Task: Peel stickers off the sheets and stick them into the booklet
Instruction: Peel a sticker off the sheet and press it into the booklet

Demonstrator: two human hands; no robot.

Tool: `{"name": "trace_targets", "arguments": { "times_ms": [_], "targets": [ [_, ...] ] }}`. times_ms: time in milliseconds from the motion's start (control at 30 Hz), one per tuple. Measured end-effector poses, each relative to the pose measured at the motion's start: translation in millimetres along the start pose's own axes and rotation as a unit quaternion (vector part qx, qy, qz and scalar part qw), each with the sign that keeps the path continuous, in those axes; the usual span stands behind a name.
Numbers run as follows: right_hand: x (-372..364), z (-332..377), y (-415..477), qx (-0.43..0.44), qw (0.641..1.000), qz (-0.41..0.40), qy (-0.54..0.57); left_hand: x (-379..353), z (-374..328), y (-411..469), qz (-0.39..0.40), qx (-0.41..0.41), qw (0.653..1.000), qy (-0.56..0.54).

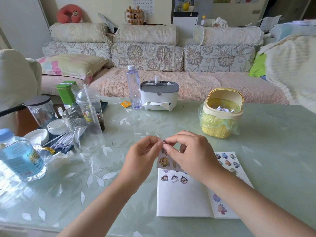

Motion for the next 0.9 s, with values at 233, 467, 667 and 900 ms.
{"name": "trace_targets", "arguments": {
  "times_ms": [233,467,667,900],
  "targets": [
    [0.1,-11.0,3.9,-0.138,0.978,0.074,0.135,-0.2,-0.7,4.6,-0.023,-0.074,0.988,0.136],
    [2.2,-14.7,4.6,-0.102,0.991,0.060,0.056,-6.6,5.5,4.5,-0.006,-0.038,0.995,0.095],
    [-1.1,-19.0,6.3,-0.101,0.992,0.055,0.055,-7.3,4.2,4.8,-0.015,-0.056,0.992,0.111],
    [-2.4,-21.0,6.4,-0.137,0.984,0.092,0.063,-12.2,1.0,4.1,-0.035,-0.075,0.977,0.194]
  ]
}}
Point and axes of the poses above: each hand's wrist, its own y-axis towards the middle knuckle, its own x-axis out of the back of the hand, z = x × y, the point moved 2 cm from there along y, towards the middle knuckle, and after that the axes turned 4 degrees about -z, right-handed, at the moved point
